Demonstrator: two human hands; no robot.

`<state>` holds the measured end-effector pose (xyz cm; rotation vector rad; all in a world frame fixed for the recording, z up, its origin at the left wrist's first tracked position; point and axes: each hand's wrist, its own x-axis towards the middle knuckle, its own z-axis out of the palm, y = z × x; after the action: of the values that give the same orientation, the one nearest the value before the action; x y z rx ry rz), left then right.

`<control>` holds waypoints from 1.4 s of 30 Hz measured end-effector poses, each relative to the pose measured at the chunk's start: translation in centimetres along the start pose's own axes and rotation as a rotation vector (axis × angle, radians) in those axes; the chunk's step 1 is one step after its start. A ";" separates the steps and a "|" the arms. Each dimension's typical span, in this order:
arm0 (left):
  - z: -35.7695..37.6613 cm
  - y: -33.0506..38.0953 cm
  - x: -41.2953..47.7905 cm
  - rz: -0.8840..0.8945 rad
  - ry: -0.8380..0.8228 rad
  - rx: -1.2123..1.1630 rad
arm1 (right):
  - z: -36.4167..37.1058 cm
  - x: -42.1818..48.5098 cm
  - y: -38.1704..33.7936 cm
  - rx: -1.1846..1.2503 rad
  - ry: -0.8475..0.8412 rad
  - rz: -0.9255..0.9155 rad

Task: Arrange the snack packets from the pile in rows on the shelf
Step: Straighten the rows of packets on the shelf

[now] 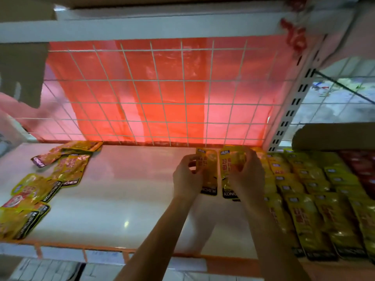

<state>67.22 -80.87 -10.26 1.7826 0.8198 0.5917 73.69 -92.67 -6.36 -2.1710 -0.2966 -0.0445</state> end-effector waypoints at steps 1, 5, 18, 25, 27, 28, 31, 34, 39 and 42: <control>0.7 0.1 -0.4 -0.008 -0.020 0.004 | -1.0 0.2 0.6 0.002 0.024 0.017; 2.9 0.1 -1.9 -0.013 -0.073 0.026 | -3.8 0.9 3.2 0.019 0.091 0.088; 5.8 0.3 -4.3 0.113 -0.132 0.304 | -5.8 0.5 5.7 0.031 0.095 0.135; 6.1 0.2 -4.3 0.242 -0.172 0.350 | -5.7 -0.3 5.7 0.003 0.025 0.110; 6.1 0.2 -4.5 0.289 -0.123 0.324 | -5.5 -0.6 5.6 0.029 0.005 0.095; 6.0 0.3 -4.6 0.312 -0.090 0.317 | -5.5 -0.8 5.5 0.045 -0.006 0.087; 6.0 1.0 -5.0 0.255 -0.133 0.129 | -5.0 -1.1 5.0 0.089 -0.038 0.042; 5.8 1.2 -5.0 0.060 -0.265 -0.093 | -4.4 -1.5 4.7 0.099 -0.078 0.004; 4.4 -0.3 -4.8 0.011 -0.221 -0.017 | -4.7 -1.2 5.5 0.031 -0.052 -0.024; 3.6 -0.7 -5.0 0.033 -0.195 0.116 | -5.0 -0.9 6.0 0.001 -0.041 0.004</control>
<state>66.42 -86.72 -12.22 1.9281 0.7034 0.3907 74.61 -100.25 -8.39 -2.1732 -0.3162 0.0026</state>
